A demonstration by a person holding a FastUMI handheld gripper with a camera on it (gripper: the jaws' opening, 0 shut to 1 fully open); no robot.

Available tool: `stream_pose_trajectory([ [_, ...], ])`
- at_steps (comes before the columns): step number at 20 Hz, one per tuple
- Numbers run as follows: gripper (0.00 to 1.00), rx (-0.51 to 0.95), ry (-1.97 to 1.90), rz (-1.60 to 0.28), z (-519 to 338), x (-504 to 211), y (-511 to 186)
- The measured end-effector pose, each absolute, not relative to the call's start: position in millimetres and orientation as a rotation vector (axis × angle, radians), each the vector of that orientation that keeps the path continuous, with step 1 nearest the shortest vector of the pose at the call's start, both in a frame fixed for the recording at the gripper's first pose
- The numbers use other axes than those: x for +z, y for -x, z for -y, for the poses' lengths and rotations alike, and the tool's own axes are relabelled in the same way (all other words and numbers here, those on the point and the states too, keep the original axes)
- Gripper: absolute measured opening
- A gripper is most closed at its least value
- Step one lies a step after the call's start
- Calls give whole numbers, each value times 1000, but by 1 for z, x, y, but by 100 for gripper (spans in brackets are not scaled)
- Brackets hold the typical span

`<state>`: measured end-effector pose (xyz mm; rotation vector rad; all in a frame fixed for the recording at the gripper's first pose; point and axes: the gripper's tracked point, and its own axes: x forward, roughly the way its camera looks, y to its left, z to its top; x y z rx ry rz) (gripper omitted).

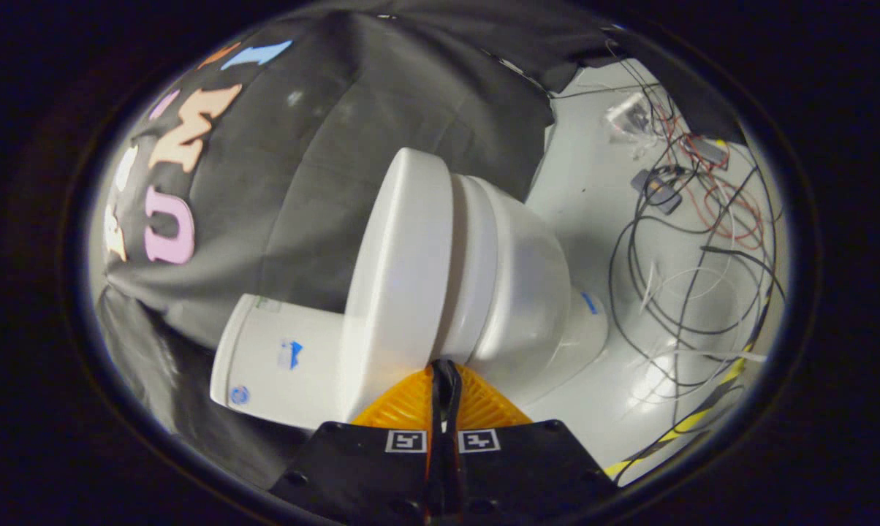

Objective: Open the toilet lid.

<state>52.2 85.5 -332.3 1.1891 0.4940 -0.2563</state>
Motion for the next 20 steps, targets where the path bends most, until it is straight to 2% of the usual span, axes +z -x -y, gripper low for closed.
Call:
stream_pose_trajectory([
  [4, 1, -323, -1243, -481, -84, -314, -53],
  [20, 1, -332, -872, -337, -124, -153, -80],
])
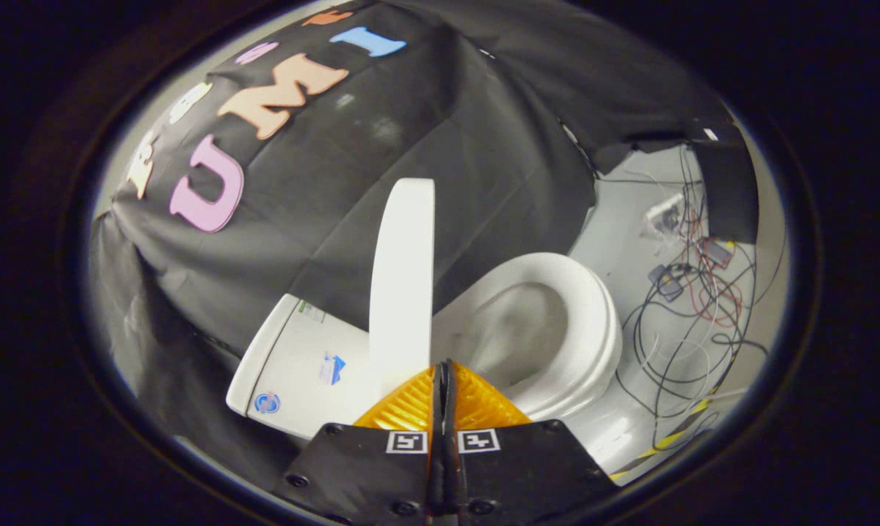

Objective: Open the toilet lid.

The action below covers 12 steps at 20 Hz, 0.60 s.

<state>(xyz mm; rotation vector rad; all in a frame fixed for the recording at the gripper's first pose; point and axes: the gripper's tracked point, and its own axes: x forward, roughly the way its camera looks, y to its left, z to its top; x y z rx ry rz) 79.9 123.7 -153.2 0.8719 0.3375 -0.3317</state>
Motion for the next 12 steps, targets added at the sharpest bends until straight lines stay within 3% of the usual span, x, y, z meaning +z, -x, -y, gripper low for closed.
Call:
stream_pose_trajectory([
  [12, 1, -349, -710, -331, -161, -101, -98],
])
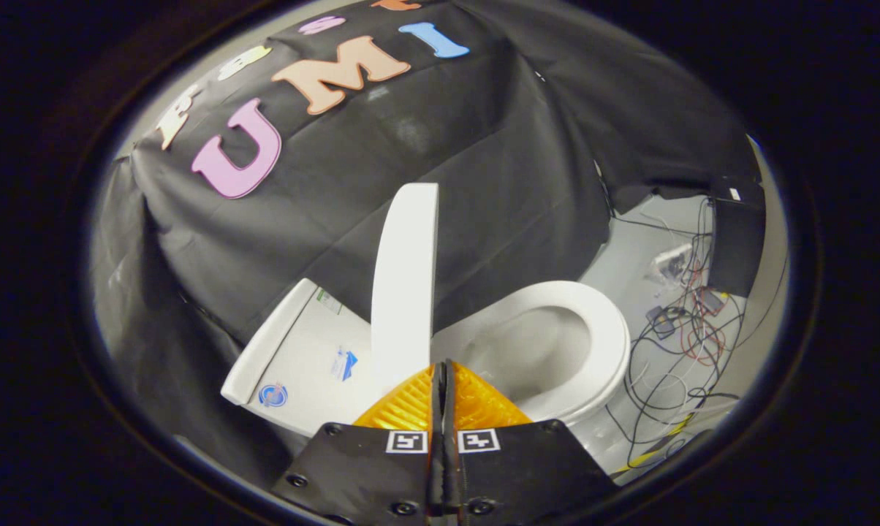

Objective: Open the toilet lid.

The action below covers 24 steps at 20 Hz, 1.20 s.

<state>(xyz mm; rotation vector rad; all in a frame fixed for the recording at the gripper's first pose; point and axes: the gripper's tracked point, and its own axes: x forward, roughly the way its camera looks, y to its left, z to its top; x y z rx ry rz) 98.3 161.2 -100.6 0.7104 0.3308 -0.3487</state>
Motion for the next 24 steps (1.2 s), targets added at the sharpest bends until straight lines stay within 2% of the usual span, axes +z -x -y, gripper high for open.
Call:
stream_pose_trajectory([
  [24, 1, -271, -424, -323, -264, -29, -157],
])
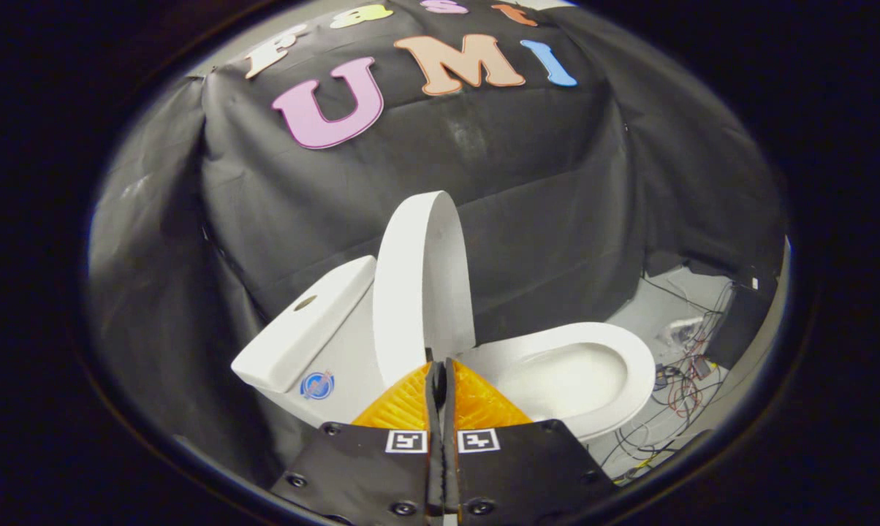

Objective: Open the toilet lid.

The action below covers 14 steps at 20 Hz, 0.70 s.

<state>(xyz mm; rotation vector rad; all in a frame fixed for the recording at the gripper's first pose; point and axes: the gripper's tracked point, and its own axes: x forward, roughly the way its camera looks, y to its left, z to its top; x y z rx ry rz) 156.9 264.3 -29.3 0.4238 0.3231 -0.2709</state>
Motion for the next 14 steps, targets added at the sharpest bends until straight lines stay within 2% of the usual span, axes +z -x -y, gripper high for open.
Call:
stream_pose_trajectory([
  [14, 1, -176, -280, -327, -328, -16, -195],
])
